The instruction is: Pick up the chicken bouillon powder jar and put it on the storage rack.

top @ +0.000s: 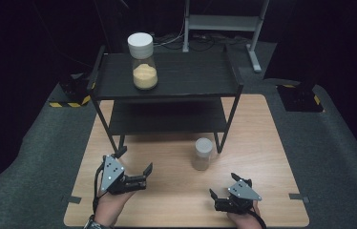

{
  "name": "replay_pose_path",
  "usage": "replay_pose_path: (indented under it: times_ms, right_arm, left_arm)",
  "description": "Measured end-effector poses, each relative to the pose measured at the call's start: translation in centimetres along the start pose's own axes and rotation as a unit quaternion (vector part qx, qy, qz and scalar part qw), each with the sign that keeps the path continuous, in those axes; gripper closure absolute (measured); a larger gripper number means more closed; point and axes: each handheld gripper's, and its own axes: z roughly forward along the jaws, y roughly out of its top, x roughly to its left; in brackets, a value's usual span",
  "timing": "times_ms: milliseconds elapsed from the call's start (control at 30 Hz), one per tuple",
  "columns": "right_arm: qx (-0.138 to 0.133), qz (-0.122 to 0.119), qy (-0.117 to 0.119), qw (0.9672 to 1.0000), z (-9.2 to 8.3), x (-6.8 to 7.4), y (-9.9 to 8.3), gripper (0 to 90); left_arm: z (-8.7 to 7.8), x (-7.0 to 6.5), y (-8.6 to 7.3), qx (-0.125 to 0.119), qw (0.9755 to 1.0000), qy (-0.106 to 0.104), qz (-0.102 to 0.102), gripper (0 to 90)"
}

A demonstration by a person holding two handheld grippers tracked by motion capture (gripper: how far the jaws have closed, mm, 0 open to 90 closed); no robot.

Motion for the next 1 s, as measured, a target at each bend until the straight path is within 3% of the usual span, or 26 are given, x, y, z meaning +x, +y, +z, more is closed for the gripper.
replay_pose_path:
  times_ms: [200,467,767,1000]
  right_arm:
    - [0.000,-0.001,-0.001,1.0000,0.0,0.1,0.0,1.1]
    - [0.002,-0.003,-0.004,1.0000,0.0,0.2,0.1,1.3]
    - [0.004,-0.009,-0.007,0.9999,0.1,0.4,0.2,2.1]
    - [0.006,-0.011,-0.009,0.9999,0.1,0.6,0.2,2.3]
  left_arm:
    - [0.2,-0.1,-2.1,0.023,0.9997,-0.002,-0.004,0.4]
    - [0.8,0.2,-4.2,0.069,0.9976,-0.003,-0.009,0.4]
    - [1.6,0.4,-5.1,0.123,0.9924,-0.005,-0.003,0.4]
    - [2.4,0.0,-5.4,0.152,0.9881,-0.008,0.022,0.4]
